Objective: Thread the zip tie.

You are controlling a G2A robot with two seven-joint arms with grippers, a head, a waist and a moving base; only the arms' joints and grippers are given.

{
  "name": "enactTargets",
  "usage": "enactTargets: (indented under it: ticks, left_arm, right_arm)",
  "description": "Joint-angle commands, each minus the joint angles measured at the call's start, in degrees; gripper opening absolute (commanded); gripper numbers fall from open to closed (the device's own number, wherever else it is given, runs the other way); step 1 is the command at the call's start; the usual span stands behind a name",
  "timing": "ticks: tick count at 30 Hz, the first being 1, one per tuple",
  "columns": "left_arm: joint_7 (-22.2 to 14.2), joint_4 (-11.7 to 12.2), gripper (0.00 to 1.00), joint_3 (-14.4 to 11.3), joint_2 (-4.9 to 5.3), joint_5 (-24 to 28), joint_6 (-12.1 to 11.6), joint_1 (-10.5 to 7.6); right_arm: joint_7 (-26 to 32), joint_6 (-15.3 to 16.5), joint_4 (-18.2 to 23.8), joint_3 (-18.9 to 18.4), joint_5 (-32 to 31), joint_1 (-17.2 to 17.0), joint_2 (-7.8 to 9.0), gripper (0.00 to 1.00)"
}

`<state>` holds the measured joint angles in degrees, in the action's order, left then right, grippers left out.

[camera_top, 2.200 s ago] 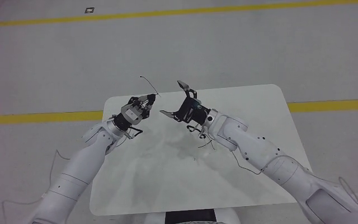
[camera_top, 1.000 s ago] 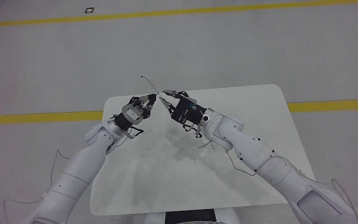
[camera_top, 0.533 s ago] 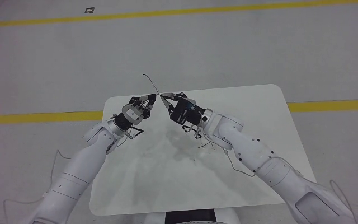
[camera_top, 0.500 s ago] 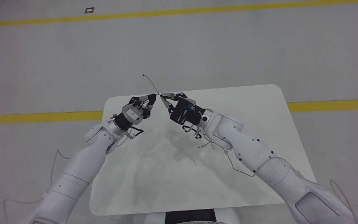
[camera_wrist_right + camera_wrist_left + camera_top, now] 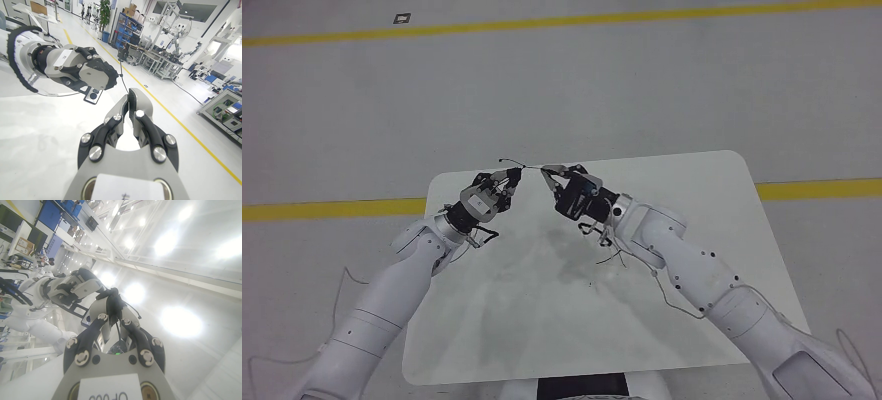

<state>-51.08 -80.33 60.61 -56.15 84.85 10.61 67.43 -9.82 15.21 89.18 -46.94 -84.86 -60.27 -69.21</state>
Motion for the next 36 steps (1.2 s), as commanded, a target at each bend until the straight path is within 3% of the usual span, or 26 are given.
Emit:
enactTargets:
  ticks: [1,21,36]
  left_arm:
    - [0.0,0.0,0.0,0.0,0.0,0.0,0.0,0.0]
    - [0.0,0.0,0.0,0.0,0.0,0.0,0.0,0.0]
    - [0.0,0.0,0.0,0.0,0.0,0.0,0.0,0.0]
  right_arm:
    - [0.3,0.3,0.3,-0.6,-0.3,-0.5,0.08,0.0]
    - [5.7,3.3,2.7,-4.0,-5.1,-3.4,0.42,0.0]
    - [9.7,3.8,4.0,-3.8,-5.1,-3.1,1.86,0.0]
